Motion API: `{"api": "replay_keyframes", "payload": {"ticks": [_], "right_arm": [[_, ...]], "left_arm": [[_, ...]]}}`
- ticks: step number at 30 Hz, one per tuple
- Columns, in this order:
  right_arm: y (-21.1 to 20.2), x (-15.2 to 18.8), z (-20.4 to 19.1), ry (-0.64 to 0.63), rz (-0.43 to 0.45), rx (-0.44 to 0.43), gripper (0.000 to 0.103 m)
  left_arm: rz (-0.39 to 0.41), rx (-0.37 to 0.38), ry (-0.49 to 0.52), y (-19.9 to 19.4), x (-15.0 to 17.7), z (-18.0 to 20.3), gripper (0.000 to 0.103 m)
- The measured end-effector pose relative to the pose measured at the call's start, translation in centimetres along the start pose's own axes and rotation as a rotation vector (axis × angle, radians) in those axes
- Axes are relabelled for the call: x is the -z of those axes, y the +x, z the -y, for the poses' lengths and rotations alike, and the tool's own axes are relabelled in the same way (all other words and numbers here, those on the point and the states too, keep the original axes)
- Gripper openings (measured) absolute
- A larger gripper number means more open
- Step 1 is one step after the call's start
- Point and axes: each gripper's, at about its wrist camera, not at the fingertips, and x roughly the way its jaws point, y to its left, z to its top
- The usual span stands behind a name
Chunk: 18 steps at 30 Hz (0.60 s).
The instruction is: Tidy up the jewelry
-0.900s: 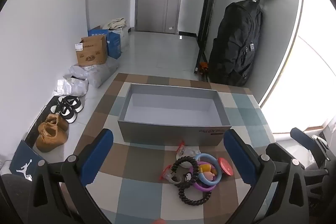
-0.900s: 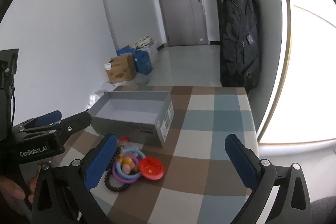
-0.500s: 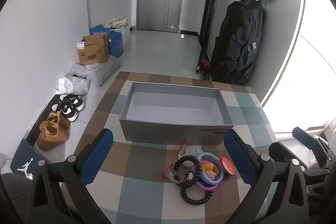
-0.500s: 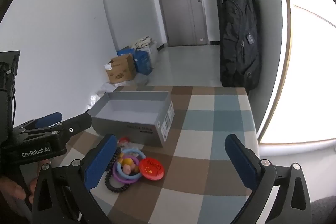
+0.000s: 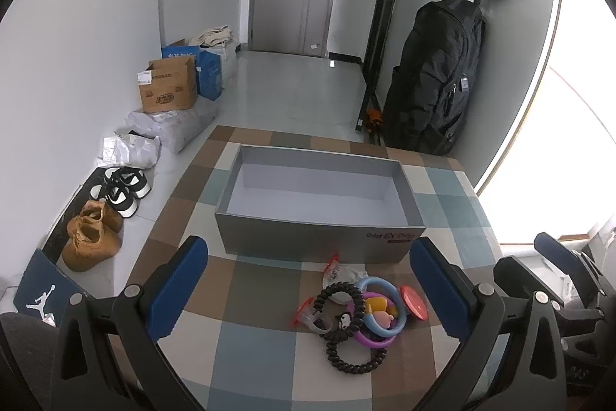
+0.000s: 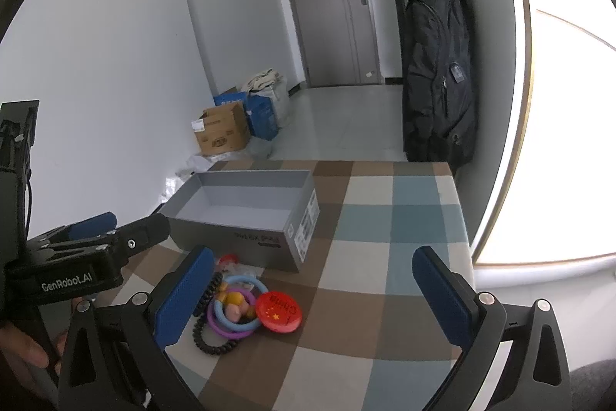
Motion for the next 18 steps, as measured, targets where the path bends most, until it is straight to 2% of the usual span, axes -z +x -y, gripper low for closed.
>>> {"api": "replay_keyframes", "payload": {"ticks": [18], "right_arm": [[-0.17, -0.18, 0.46, 0.013, 0.004, 0.002, 0.103]], "left_arm": [[-0.004, 0.011, 0.003, -0.06, 0.10, 0.46, 0.101]]}}
